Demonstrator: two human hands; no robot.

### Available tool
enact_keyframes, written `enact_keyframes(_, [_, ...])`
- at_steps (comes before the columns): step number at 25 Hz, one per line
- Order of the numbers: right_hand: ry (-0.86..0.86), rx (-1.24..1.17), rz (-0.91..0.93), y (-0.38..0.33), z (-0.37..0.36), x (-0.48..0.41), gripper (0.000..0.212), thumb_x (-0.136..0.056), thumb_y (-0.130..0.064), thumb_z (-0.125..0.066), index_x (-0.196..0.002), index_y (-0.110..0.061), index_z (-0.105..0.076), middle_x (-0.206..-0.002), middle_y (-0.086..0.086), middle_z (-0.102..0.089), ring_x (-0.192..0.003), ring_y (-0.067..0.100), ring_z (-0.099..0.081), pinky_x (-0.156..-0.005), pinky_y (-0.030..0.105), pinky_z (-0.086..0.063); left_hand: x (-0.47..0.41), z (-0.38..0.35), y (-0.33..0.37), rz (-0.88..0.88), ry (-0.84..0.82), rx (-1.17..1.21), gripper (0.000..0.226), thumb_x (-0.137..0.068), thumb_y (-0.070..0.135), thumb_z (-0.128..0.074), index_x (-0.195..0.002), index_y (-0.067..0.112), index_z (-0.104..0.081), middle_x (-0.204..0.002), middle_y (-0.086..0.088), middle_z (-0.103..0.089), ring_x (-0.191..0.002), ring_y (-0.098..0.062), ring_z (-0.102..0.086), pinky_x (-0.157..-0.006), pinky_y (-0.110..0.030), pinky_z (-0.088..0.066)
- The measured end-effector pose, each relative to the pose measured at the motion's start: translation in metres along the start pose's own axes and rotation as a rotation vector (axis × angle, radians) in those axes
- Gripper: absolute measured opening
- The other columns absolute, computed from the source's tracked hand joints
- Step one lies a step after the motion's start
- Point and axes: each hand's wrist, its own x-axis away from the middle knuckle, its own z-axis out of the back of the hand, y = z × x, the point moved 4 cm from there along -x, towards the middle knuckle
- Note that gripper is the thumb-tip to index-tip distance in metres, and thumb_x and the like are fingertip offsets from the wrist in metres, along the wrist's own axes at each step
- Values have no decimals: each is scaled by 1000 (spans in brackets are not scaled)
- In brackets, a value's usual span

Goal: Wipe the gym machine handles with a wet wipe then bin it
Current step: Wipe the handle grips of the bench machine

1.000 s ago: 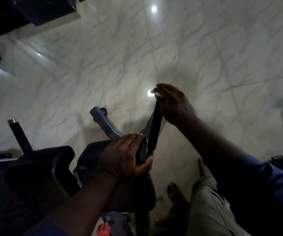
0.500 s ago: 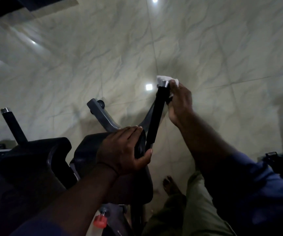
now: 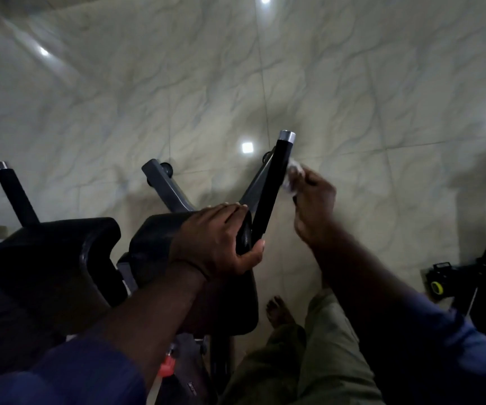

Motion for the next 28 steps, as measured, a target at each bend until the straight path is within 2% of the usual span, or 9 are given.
enact_keyframes(3, [-13,-177,-18,-23,-19,-26,30,-95,-8,-69,-125,0,-71,-103,7,-74,-88,15,-69,-80,27,-55,0,0,-2,26,-31,-4,71,-88,71,-47,-130,17,-65,-127,-1,-70,-113,-21,-66,-94,-33,-48])
enact_keyframes(7, [-75,72,-134,41,-1,56,34,-94,-10,-71,-128,-7,-70,-120,7,-75,-114,24,-70,-102,46,-56,1,-2,-1,14,-13,52,74,-87,67,-51,-129,8,-67,-127,-8,-71,-114,-26,-68,-97,-39,-53])
enact_keyframes(9, [-111,116,-150,50,4,91,31,-95,-3,-68,-126,-2,-70,-116,12,-76,-106,25,-72,-94,42,-58,0,-2,-1,6,-6,63,74,-87,66,-51,-127,7,-68,-125,-9,-72,-112,-27,-68,-96,-40,-53])
enact_keyframes(12, [-21,-91,-225,16,-8,44,22,-98,-2,-63,-119,-4,-69,-98,6,-74,-79,13,-67,-70,27,-55,0,-1,-2,3,-14,70,72,-88,67,-49,-124,8,-68,-120,-9,-72,-108,-27,-68,-92,-42,-54])
enact_keyframes(15, [9,-299,-229,-22,-23,8,15,-102,-6,-59,-115,-8,-67,-95,5,-71,-79,11,-66,-75,24,-55,0,0,-1,-4,-19,80,66,-87,66,-50,-117,10,-68,-113,-7,-72,-101,-27,-69,-87,-41,-54])
enact_keyframes(21, [-132,9,-383,47,-6,99,17,-101,-10,-63,-112,2,-67,-96,20,-74,-84,25,-66,-68,30,-55,0,1,-1,16,-42,72,72,-87,70,-43,-119,10,-68,-116,-9,-72,-108,-29,-67,-93,-43,-52])
enact_keyframes(23, [-93,47,-389,33,-7,79,11,-101,-7,-60,-107,-2,-67,-88,13,-72,-77,22,-63,-62,26,-55,1,1,-2,19,-40,81,72,-87,69,-43,-119,10,-68,-117,-9,-72,-109,-29,-67,-93,-43,-52])
enact_keyframes(26, [-45,-59,-375,10,-9,51,12,-103,-5,-54,-110,-6,-65,-95,9,-69,-82,18,-65,-75,28,-60,2,-2,-3,38,-34,93,72,-87,71,-42,-116,11,-69,-115,-9,-72,-108,-30,-67,-92,-44,-51])
enact_keyframes(28, [-93,41,-447,16,-9,74,9,-103,-8,-56,-108,-5,-63,-94,10,-67,-80,17,-63,-67,24,-59,3,-2,-3,54,-21,112,71,-86,71,-43,-116,11,-69,-115,-8,-72,-108,-30,-67,-92,-44,-51])
